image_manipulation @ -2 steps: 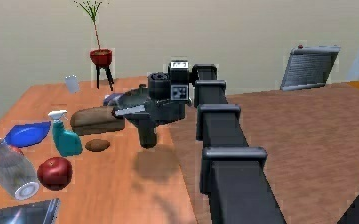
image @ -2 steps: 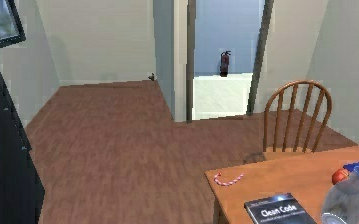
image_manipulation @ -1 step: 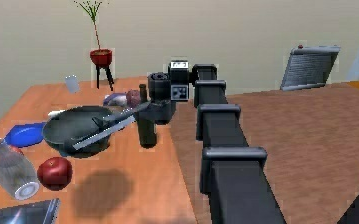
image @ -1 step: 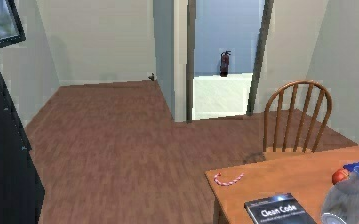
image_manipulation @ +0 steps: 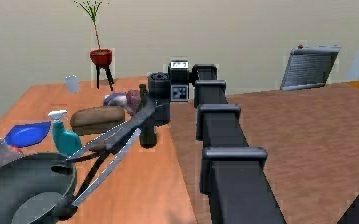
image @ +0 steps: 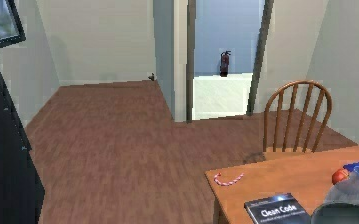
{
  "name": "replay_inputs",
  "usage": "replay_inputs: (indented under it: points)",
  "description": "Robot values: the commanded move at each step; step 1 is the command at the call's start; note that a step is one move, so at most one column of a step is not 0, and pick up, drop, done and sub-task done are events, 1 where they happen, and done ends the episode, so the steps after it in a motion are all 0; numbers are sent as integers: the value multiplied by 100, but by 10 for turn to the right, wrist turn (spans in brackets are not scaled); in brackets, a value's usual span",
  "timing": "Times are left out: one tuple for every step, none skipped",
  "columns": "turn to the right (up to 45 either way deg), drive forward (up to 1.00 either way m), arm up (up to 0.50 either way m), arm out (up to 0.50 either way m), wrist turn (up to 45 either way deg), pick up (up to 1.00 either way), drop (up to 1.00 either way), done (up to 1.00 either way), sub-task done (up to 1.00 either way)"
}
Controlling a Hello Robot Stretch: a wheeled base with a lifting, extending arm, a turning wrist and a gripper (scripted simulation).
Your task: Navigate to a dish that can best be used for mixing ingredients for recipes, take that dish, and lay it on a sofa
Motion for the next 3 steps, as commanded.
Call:
replay_inputs:
  points:
    - [0,0,0,0,-90,0,0,0,0]
    - [0,0,0,-24,0,0,0,0,0]
    - [-450,0,0,0,0,0,0,0,0]
